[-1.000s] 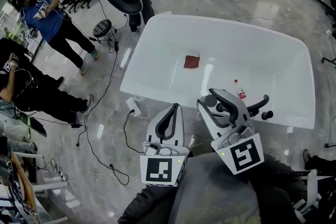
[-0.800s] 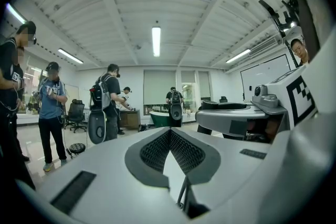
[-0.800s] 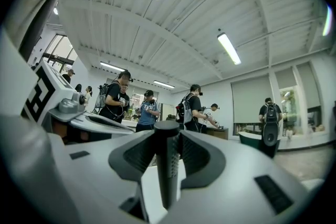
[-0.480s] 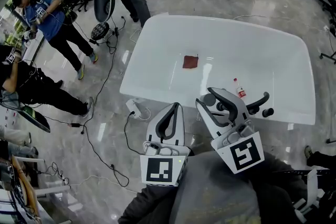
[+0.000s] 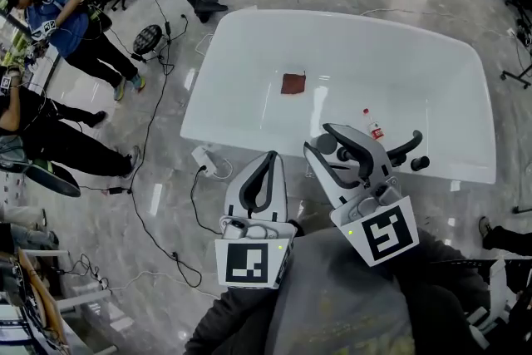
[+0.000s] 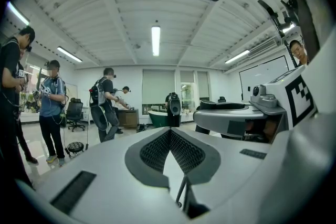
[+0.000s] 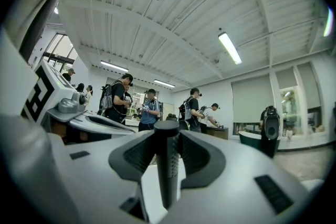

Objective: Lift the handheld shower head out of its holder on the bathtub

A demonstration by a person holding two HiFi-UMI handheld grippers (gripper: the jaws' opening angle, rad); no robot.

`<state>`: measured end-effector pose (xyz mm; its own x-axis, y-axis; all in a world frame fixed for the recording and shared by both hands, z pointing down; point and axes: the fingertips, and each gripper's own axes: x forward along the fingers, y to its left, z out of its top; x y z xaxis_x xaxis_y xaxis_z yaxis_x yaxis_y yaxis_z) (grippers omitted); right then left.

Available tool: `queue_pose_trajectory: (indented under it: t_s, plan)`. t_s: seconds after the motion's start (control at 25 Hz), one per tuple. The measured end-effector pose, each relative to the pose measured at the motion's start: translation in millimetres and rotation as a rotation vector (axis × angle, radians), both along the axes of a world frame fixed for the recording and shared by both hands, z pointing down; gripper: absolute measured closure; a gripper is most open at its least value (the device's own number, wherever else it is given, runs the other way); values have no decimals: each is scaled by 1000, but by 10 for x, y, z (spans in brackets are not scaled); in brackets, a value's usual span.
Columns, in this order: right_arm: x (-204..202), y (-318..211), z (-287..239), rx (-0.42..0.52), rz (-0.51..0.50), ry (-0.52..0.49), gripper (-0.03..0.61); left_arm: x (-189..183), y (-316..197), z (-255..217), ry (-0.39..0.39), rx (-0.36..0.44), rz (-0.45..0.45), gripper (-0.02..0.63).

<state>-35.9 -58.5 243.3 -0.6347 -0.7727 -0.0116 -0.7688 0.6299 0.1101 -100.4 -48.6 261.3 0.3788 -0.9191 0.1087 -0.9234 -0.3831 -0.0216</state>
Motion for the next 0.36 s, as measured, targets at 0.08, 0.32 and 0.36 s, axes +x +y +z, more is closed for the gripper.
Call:
queue_pose_trajectory:
  t_s: [0.08,0.32,0.36]
  plan:
    - [3,-11,-4,-3,2,0,434,6,4,15,1,-14,7,611]
    - [18,-33,-84,3,-1,3,436,11,-26,-72,2,4,0,611]
    - [22,-32,-94,6,-1,3,434,11,-30,-85,3,11,-3,611]
